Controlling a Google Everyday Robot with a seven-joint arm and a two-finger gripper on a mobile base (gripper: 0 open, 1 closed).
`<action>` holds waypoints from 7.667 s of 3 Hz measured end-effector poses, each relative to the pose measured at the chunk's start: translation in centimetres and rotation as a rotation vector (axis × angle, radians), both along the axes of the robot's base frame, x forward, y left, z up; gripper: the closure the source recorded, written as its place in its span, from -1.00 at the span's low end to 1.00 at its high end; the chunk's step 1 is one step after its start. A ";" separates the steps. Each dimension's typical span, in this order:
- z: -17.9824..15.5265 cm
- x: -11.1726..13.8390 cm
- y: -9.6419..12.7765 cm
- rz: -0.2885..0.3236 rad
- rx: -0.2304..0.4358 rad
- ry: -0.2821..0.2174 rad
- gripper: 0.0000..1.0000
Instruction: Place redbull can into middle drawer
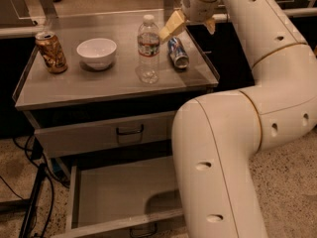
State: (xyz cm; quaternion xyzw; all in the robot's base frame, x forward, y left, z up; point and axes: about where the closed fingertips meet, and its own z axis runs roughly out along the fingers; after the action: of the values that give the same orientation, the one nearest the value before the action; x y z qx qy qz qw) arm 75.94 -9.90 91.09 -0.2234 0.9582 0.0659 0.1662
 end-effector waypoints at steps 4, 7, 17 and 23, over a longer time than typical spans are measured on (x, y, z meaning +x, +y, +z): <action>-4.4 3.2 -0.9 -0.054 -0.003 -0.005 -1.00; -5.3 4.7 -1.5 -0.062 -0.045 -0.038 -1.00; -8.9 5.1 -1.3 -0.066 -0.064 0.018 1.00; -8.7 4.8 -2.3 -0.066 -0.063 0.017 1.00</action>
Offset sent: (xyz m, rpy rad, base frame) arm 0.0200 -0.0186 0.0111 -0.0104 0.0320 0.0020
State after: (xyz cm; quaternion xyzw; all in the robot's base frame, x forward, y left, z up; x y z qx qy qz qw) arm 80.76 -12.21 82.39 -0.1961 0.9680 0.0318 0.1532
